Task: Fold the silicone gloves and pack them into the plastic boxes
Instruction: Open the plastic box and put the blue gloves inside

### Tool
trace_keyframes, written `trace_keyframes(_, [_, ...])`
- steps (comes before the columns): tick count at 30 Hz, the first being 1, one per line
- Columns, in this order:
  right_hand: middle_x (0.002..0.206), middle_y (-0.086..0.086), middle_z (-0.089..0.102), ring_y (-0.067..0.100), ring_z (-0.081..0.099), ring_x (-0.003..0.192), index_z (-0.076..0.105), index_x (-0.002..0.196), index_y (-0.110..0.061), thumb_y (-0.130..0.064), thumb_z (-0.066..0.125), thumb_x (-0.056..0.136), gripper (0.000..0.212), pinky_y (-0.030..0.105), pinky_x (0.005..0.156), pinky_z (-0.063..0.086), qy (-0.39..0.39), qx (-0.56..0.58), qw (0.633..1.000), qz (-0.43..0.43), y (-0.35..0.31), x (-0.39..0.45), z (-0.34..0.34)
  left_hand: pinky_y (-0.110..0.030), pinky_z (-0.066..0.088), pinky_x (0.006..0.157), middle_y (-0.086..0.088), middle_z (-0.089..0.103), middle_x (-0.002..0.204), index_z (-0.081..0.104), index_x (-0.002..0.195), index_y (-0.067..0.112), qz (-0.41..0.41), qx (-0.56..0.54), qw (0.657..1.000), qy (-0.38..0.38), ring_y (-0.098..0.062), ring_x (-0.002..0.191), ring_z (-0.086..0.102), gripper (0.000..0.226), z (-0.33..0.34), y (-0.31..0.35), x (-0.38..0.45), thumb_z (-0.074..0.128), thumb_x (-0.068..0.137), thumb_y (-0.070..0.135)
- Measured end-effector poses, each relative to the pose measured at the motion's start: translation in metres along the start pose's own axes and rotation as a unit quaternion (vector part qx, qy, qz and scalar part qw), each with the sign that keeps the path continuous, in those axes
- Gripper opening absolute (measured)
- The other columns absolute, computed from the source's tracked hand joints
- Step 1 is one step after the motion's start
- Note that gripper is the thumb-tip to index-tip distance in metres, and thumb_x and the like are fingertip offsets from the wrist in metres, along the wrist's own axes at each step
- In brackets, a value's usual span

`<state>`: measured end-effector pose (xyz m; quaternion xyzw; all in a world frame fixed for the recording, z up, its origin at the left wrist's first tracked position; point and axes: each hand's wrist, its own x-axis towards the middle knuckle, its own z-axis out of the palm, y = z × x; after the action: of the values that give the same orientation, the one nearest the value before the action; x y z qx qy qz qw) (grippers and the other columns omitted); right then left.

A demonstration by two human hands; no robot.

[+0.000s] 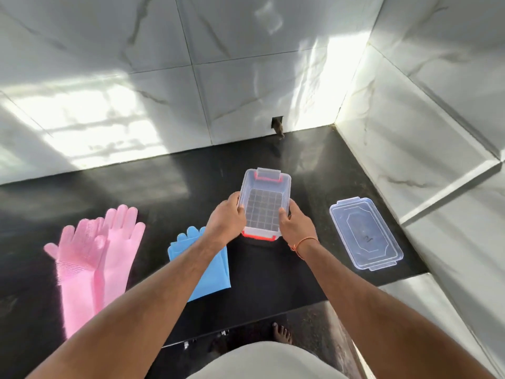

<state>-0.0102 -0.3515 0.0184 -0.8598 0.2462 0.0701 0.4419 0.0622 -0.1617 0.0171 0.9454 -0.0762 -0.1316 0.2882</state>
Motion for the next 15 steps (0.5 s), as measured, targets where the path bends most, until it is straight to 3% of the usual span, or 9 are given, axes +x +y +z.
trace_keyframes(5, [0.126, 0.002, 0.077, 0.032, 0.073, 0.108, 0.049, 0.15, -0.04, -0.042, 0.034, 0.113, 0.04, 0.053, 0.104, 0.058, -0.004, -0.087, 0.995, -0.045, 0.034, -0.005, -0.032, -0.042, 0.059, 0.092, -0.004, 0.073, 0.131, 0.02, 0.168, 0.023, 0.019, -0.043, 0.998, -0.05, -0.026, 0.108, 0.073, 0.056, 0.031, 0.019, -0.04, 0.036, 0.115, 0.025])
trace_keyframes(10, [0.125, 0.005, 0.078, 0.032, 0.074, 0.106, 0.047, 0.154, -0.034, -0.041, 0.032, 0.115, 0.043, 0.052, 0.103, 0.06, 0.005, -0.149, 0.986, -0.07, 0.063, -0.023, -0.06, -0.028, 0.062, 0.087, 0.0, 0.072, 0.134, 0.004, 0.174, 0.022, 0.025, -0.069, 0.995, -0.067, -0.013, 0.101, 0.074, 0.063, 0.061, 0.044, -0.075, 0.033, 0.118, 0.033])
trace_keyframes(15, [0.129, 0.012, 0.077, 0.037, 0.074, 0.111, 0.037, 0.165, -0.023, -0.042, 0.028, 0.116, 0.053, 0.055, 0.106, 0.058, 0.004, -0.217, 0.973, -0.072, 0.086, -0.038, -0.076, -0.011, 0.055, 0.076, 0.004, 0.069, 0.14, -0.005, 0.174, 0.027, 0.031, -0.084, 0.992, -0.084, -0.004, 0.094, 0.069, 0.071, 0.081, 0.056, -0.105, 0.037, 0.117, 0.04])
